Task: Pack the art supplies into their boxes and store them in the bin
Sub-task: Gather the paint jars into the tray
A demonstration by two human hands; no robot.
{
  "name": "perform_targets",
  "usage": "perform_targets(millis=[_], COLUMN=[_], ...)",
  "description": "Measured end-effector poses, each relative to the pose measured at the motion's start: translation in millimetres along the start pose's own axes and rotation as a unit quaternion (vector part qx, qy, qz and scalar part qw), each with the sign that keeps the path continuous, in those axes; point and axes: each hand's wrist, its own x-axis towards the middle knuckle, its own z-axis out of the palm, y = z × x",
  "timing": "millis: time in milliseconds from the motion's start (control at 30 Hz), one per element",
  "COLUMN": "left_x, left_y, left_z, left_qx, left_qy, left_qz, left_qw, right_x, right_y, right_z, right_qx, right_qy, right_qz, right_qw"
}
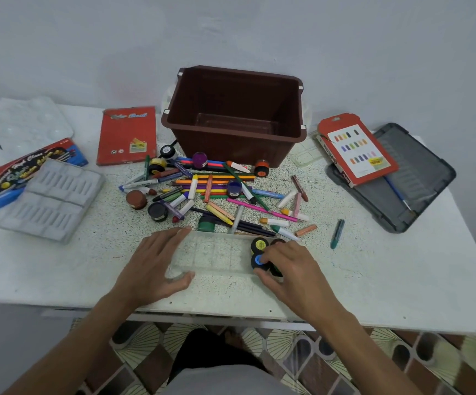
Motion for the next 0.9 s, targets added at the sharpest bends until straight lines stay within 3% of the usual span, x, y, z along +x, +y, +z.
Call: perform_targets(millis=[300, 533, 700, 900], left_x=[0, -1, -1, 0], left_y=[-2, -2, -3, -5], left_z=[1, 1, 2, 3], left_qx=[0.003, 0.003, -0.002, -0.01], left_qy=[-0.001, 0.003, -0.002, -0.005], left_qz=[0.002, 0.002, -0.003, -0.007], left_qw=[1.0, 1.0, 1.0, 1.0], right_x=[-8, -4, 30, 95], right_y=[0, 8, 24, 36], right_z=[15, 8, -5, -6], right_qx=[-0.075, -0.025, -0.006, -0.059], right_qy=[0.043, 0.025, 0.029, 0.005], right_qz=[-0.018, -0.002, 0.03, 0.062], right_qw=[0.996, 0.999, 0.999, 0.996])
